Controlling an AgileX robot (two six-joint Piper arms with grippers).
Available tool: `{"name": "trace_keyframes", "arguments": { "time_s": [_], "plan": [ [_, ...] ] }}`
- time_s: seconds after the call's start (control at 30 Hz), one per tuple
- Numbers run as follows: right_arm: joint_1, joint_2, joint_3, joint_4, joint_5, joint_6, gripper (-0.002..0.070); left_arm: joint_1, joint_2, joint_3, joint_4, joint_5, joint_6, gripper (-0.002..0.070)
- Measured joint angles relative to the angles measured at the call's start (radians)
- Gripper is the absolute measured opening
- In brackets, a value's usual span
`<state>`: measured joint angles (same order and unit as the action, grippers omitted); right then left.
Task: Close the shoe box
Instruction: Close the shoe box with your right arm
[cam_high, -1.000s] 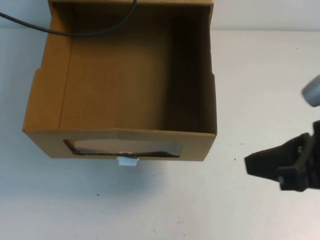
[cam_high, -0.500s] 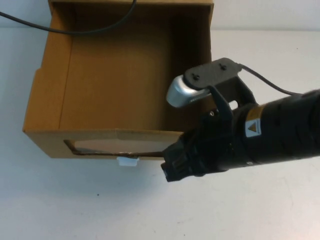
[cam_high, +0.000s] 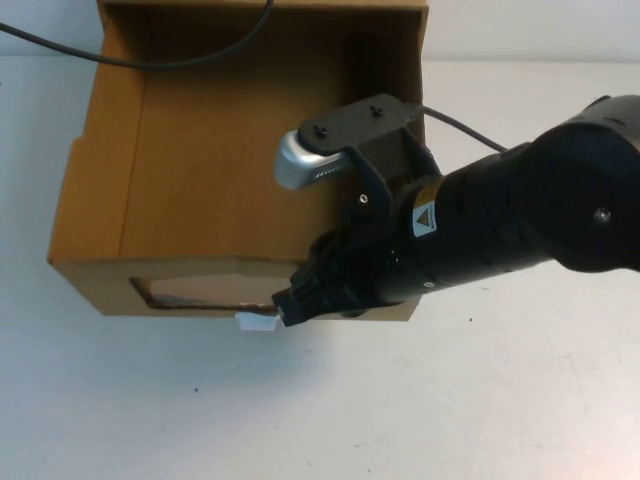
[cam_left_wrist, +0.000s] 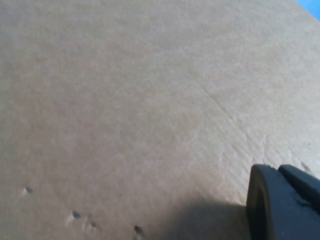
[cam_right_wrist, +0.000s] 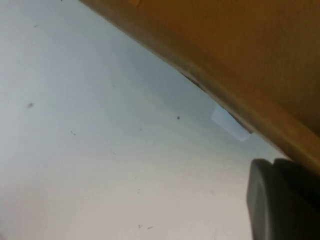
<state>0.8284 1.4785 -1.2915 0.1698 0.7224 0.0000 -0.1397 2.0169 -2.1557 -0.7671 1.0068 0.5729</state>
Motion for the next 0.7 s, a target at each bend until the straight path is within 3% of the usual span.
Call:
{"name": "trace_keyframes", "arguments": {
  "time_s": [0.3,0.7],
  "plan": [
    [-0.002,0.045,-0.076,-0.057,0.006,0.027,-0.0011,0.0,0.0,0.0,0.0,0.0,0.0,-0.0003],
    [-0.086,0.12,-0.21,-0.09,-0.007,0.032,-0.0011,0.0,0.0,0.0,0.0,0.002,-0.001,-0.0003]
  ]
}}
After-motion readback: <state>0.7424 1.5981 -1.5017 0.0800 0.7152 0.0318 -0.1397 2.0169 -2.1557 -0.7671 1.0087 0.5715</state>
